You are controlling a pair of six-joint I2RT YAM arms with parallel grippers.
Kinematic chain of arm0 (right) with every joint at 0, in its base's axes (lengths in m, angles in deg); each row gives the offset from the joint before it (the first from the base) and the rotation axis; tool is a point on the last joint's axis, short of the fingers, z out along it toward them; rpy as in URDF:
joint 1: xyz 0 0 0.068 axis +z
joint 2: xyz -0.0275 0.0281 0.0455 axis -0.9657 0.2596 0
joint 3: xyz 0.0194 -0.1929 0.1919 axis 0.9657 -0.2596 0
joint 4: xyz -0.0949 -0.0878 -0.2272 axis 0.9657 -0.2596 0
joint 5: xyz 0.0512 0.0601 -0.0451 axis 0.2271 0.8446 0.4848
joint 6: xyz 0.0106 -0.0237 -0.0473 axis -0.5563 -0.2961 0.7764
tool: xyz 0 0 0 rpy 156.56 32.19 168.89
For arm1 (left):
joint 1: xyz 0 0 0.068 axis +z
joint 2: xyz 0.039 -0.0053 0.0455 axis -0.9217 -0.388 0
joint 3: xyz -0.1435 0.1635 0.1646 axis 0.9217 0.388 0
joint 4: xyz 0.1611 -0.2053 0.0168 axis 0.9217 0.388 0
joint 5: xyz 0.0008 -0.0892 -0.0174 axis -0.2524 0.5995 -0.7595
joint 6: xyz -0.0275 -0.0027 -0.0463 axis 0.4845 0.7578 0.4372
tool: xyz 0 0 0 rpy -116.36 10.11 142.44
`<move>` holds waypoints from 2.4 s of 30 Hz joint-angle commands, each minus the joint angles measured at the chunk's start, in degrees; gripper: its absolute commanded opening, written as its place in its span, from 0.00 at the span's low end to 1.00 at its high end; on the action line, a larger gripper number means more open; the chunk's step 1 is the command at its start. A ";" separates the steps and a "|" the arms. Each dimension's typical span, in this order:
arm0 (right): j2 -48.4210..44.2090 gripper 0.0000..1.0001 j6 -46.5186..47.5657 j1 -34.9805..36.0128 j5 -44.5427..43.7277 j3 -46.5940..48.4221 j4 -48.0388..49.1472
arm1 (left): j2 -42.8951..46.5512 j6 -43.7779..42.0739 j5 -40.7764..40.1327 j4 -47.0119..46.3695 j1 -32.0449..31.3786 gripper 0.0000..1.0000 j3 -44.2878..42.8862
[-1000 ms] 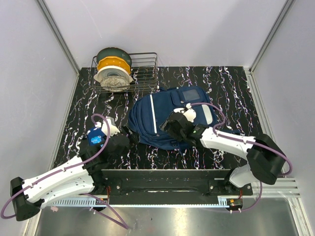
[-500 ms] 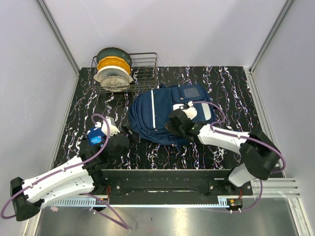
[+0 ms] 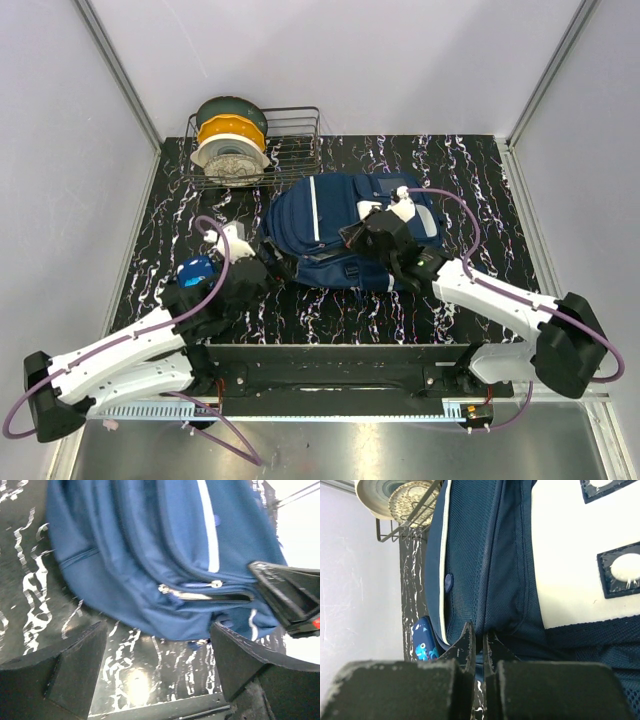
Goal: Pack the student bag
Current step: Unzip the student bag at the center of the board.
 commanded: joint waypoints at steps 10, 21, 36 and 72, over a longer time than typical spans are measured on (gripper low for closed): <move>-8.05 0.00 3.71 -0.07 -1.85 3.88 14.48 | -15.27 -5.87 9.82 -19.26 0.13 0.81 -8.02; -7.62 0.00 4.86 0.02 -0.97 5.11 13.77 | -22.57 2.84 1.75 -11.11 -2.50 0.62 -9.94; -8.23 0.00 10.39 4.14 -4.13 6.26 13.51 | -30.74 18.13 -10.30 4.54 -4.62 0.66 -17.06; -13.94 0.00 16.37 6.35 -12.14 4.76 5.88 | -22.41 12.20 -15.93 6.15 -3.65 0.00 -11.71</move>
